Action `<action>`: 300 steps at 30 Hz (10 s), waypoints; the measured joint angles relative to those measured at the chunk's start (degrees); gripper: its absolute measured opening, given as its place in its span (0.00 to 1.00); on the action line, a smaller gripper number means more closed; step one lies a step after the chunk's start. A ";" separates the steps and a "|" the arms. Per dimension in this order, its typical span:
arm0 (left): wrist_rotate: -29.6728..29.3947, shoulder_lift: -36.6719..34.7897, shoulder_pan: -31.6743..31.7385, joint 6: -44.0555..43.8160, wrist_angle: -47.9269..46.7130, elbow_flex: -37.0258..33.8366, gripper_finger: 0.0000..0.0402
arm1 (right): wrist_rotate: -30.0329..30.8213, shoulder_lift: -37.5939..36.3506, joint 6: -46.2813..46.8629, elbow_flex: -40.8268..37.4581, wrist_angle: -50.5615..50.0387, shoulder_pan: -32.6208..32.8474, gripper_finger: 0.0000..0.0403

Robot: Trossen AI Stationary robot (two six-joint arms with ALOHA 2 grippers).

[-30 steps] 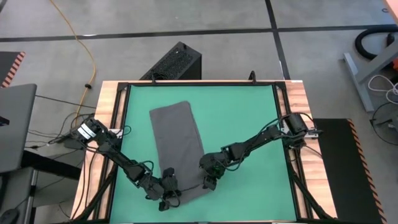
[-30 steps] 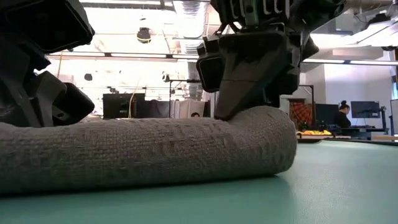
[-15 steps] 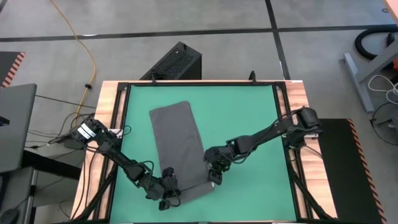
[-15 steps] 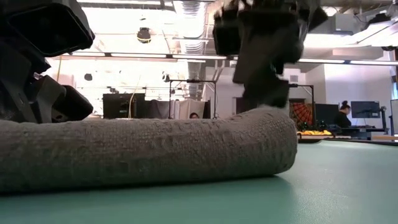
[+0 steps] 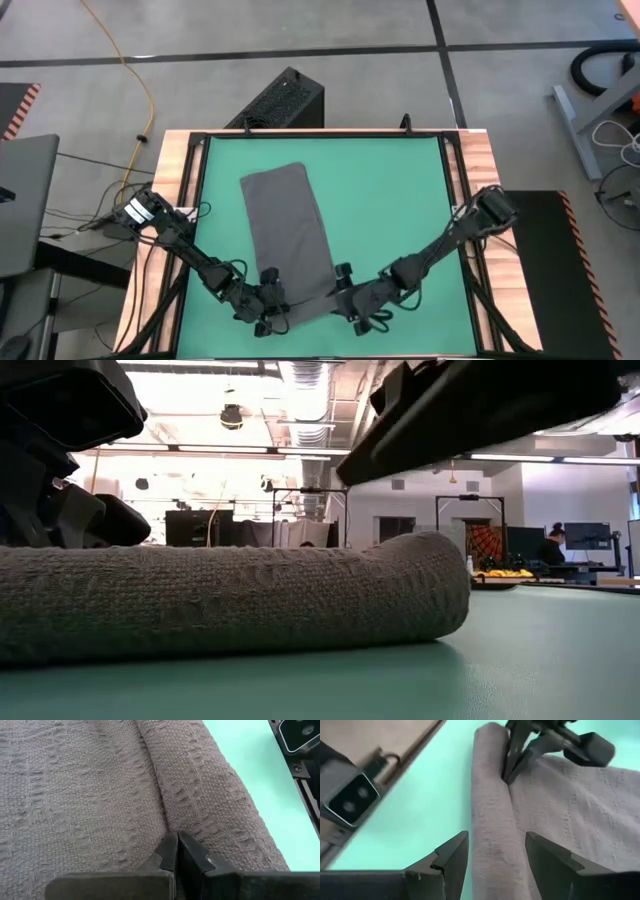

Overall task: Roll towel into tight, uniform cylinder
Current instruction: Roll the gray towel

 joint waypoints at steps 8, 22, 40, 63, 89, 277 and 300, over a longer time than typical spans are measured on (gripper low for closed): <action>-0.10 0.00 0.00 -0.07 -0.24 0.00 0.00 | 2.59 1.93 -0.10 0.00 -0.43 0.12 0.55; 0.75 0.00 0.00 0.09 0.43 -0.02 0.00 | 6.72 7.45 3.48 0.04 -0.70 0.91 0.53; 0.81 -5.09 -0.60 8.36 7.15 -0.07 0.00 | -18.76 6.10 23.65 0.10 -1.23 -6.27 0.12; -4.08 -2.17 -4.57 3.93 2.74 -0.01 0.45 | -29.23 6.10 35.38 0.07 -1.47 -12.14 0.13; 2.81 5.44 -4.33 -8.96 3.86 0.09 0.03 | -35.39 -4.08 29.25 -0.07 -18.20 -14.94 0.44; -2.12 -10.63 -4.08 15.41 11.61 -8.00 0.34 | -18.70 5.88 64.61 -10.75 19.33 -5.99 0.10; -13.37 -8.15 -13.56 9.35 9.85 -7.96 0.45 | -16.99 6.10 66.11 -10.88 21.73 -5.95 0.10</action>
